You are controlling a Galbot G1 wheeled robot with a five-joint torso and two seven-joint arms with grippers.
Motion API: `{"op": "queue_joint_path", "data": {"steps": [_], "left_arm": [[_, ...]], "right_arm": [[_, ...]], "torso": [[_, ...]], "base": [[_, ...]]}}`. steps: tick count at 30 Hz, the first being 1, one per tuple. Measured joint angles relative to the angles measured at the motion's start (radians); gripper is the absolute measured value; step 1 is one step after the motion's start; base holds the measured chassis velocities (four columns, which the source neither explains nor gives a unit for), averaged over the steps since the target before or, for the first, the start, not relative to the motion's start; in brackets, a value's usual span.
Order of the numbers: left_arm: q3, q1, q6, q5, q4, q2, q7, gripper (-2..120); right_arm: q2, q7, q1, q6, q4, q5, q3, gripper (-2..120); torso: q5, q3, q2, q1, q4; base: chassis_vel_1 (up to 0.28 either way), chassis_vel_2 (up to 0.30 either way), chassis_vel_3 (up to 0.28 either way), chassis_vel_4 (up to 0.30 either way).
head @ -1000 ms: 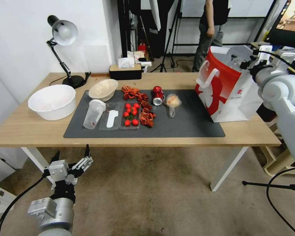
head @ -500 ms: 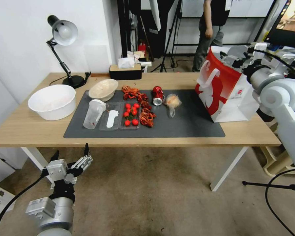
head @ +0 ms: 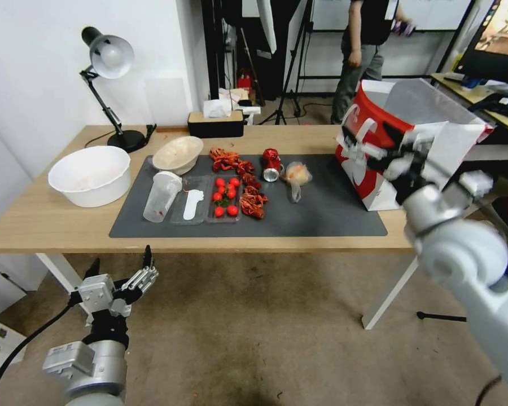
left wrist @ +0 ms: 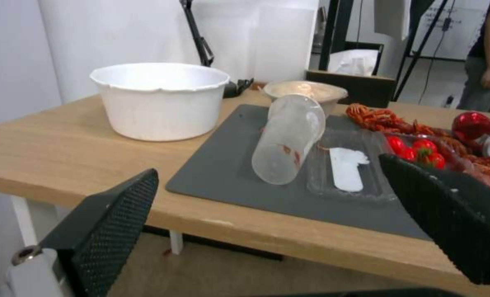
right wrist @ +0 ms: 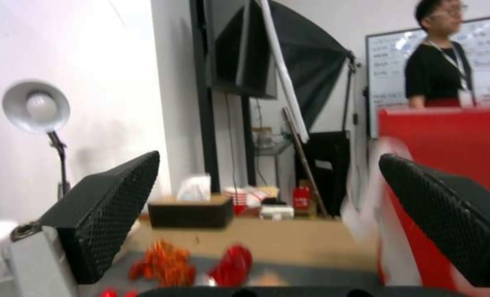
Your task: Pick up the trash from the table and place it into the takeout bag.
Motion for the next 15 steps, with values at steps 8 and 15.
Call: {"op": "queue_joint_path", "data": {"steps": [8,15], "left_arm": [[0.004,-0.006,-0.001,0.001,0.014,0.006,0.001,100],[0.003,-0.011,-0.001,-0.006,0.018,0.017,0.0,100]], "right_arm": [[0.093,-0.025,-0.177,0.106,-0.006,-0.103,0.027,100],[0.117,0.019,-0.137,0.075,-0.032,-0.113,-0.031,100]], "torso": [[-0.0004,0.0,0.0,0.0,0.0005],[0.0,0.0,0.0,0.0,0.0007]], "base": [[0.0,0.0,0.0,0.0],[0.0,0.0,0.0,0.0]]}}
